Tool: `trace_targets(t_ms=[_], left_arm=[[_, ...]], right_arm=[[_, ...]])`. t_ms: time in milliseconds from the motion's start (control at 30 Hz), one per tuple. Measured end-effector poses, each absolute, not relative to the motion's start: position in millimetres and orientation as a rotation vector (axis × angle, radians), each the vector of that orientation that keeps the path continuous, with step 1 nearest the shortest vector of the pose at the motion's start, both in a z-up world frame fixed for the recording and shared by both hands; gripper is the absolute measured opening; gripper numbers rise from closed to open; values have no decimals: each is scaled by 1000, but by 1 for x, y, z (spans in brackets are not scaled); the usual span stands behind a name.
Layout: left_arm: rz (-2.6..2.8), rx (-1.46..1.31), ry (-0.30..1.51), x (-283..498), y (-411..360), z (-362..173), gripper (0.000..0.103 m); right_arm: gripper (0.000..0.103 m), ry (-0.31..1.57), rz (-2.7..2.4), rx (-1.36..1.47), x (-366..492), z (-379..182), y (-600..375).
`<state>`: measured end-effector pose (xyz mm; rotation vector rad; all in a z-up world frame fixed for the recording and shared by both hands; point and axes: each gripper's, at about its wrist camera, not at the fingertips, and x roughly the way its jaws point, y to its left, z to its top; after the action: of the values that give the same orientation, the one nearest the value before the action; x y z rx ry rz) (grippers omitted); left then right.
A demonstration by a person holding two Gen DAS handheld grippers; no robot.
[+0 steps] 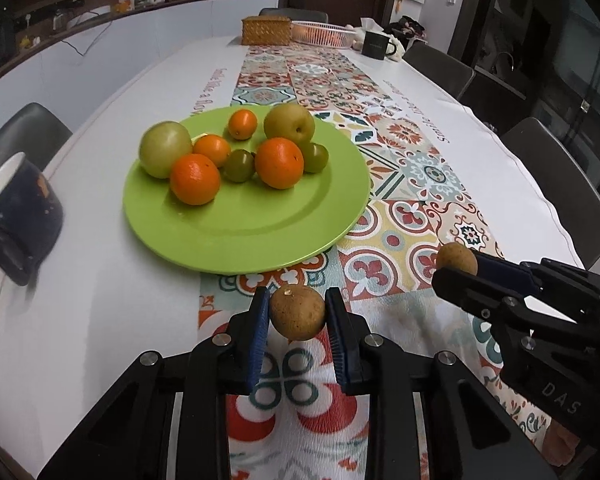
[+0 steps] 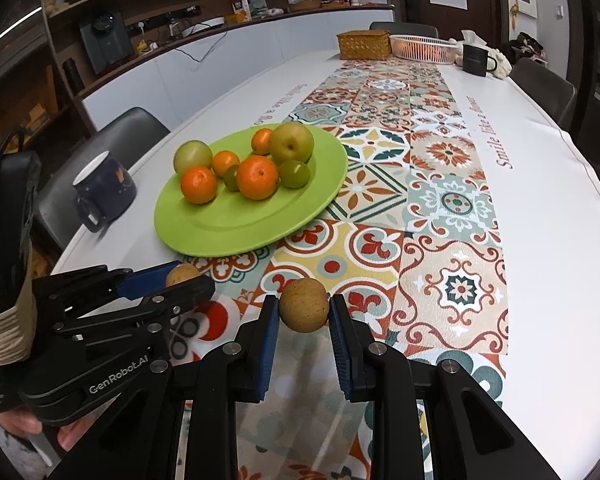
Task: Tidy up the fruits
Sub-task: 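Carry both kiwis onto the green plate and open both tools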
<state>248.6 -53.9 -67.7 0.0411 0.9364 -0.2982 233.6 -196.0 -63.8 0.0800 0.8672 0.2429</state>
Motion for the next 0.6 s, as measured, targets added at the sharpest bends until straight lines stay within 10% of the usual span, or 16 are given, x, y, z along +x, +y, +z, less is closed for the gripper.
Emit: trace_targets(t_ms=[600], left_arm=[[-212, 56, 817, 230, -28, -13, 28]], right_arm=[[27, 758, 304, 30, 224, -17, -177]])
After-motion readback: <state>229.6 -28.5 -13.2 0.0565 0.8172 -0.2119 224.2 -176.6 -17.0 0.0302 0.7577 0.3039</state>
